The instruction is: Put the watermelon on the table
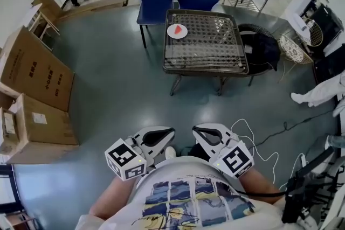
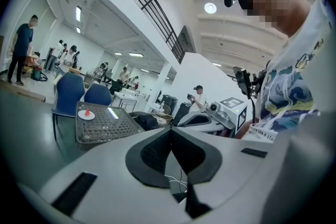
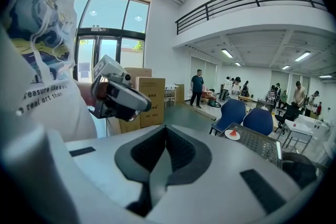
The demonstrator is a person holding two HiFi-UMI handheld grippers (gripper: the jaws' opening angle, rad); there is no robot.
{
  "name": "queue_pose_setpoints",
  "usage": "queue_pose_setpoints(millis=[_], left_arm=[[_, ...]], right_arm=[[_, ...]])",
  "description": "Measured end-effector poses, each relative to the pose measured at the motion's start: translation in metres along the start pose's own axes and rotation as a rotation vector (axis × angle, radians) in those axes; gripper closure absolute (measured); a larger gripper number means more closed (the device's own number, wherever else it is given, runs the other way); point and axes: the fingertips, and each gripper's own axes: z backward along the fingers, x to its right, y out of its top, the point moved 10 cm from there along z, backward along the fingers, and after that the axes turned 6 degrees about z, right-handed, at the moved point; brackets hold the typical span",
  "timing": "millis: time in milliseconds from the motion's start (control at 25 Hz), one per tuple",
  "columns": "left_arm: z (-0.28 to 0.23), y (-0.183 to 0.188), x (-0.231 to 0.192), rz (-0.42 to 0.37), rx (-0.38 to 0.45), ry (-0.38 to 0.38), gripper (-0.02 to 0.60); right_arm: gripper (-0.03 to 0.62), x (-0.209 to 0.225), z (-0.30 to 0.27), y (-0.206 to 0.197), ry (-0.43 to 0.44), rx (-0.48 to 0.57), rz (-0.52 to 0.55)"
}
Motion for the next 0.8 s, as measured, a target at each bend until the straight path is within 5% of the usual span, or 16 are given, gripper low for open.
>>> queue_pose_setpoints(millis=[800], left_arm=[[0.02,-0.008,0.012,-0.019,-0.015,0.002,0.572]], right_arm=[[0.583,-0.022,-0.004,0.012,-0.023,0.028,0.083]])
